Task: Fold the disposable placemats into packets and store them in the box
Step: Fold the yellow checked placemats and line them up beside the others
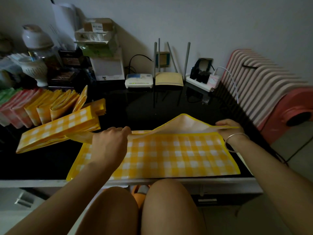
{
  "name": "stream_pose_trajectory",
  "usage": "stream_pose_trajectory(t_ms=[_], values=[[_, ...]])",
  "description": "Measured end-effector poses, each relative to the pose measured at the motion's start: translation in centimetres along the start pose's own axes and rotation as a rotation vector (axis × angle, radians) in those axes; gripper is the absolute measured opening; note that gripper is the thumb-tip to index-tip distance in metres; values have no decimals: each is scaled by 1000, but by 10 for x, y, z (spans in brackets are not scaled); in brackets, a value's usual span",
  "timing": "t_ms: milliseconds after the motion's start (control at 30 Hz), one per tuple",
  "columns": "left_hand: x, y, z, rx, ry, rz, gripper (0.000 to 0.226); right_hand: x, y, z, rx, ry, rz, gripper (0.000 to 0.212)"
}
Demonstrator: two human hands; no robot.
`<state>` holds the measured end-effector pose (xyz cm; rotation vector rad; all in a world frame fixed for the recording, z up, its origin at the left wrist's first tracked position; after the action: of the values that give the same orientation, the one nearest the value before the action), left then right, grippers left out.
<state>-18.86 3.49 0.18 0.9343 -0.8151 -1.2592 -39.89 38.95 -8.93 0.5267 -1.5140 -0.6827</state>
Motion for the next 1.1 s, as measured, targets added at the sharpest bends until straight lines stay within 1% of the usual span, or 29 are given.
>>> stream_pose_trajectory(t_ms=[33,100,133,167,200,267,300,367,400,467,500,533,567,633,667,700,733,767,867,933,1033,1100], values=[[0,-3,-3,9,-11,-5,21,-3,-2,0,29,6,159,26],[0,-8,-8,41,-42,-35,20,-12,1,-9,67,-63,492,42],[0,-12,-10,71,-61,-58,20,-16,7,-15,63,-110,558,50],[1,-17,-14,105,-70,-87,22,-19,15,-22,37,-129,643,53],[3,-22,-17,154,-71,-117,24,-20,22,-32,10,-154,675,50],[6,-32,-24,261,-69,-163,28,-25,40,-50,-50,-136,740,33],[8,-36,-27,304,-65,-165,27,-29,42,-60,-50,-169,802,28],[11,-47,-35,413,-79,-144,28,-34,49,-75,-58,-165,812,25],[11,-54,-40,478,-85,-139,34,-37,51,-80,-84,-149,755,24],[14,-64,-47,569,-86,-151,60,-32,53,-91,-136,-67,574,25],[15,-66,-48,573,-84,-164,72,-23,52,-97,-172,-7,460,25],[16,-67,-48,560,-85,-180,78,-11,50,-104,-199,55,327,24],[16,-67,-47,540,-88,-191,74,3,47,-111,-221,133,200,24],[14,-66,-41,476,-111,-200,53,36,29,-125,-212,300,-5,30],[12,-66,-38,444,-126,-203,45,51,16,-132,-181,370,-58,32],[11,-66,-34,423,-129,-194,45,64,0,-137,-140,423,-94,33],[12,-69,-30,415,-116,-167,52,78,-16,-142,-91,469,-119,34],[14,-73,-26,423,-93,-130,65,92,-34,-147,-28,503,-152,36],[24,-96,-21,547,2,-56,106,118,-90,-152,176,563,-349,48],[30,-113,-24,620,72,-74,126,124,-120,-151,276,578,-512,57],[36,-136,-33,727,117,-94,137,112,-153,-146,407,579,-698,60],[37,-142,-37,729,119,-118,139,98,-160,-145,464,566,-762,60]])
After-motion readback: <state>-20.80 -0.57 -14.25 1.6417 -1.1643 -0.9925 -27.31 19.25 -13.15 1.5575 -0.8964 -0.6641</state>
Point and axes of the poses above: each hand's wrist, its own z-axis towards the middle knuckle, its own y-axis out of the back of the hand, x = y × z, the point moved 9 cm from there along z, towards the middle knuckle
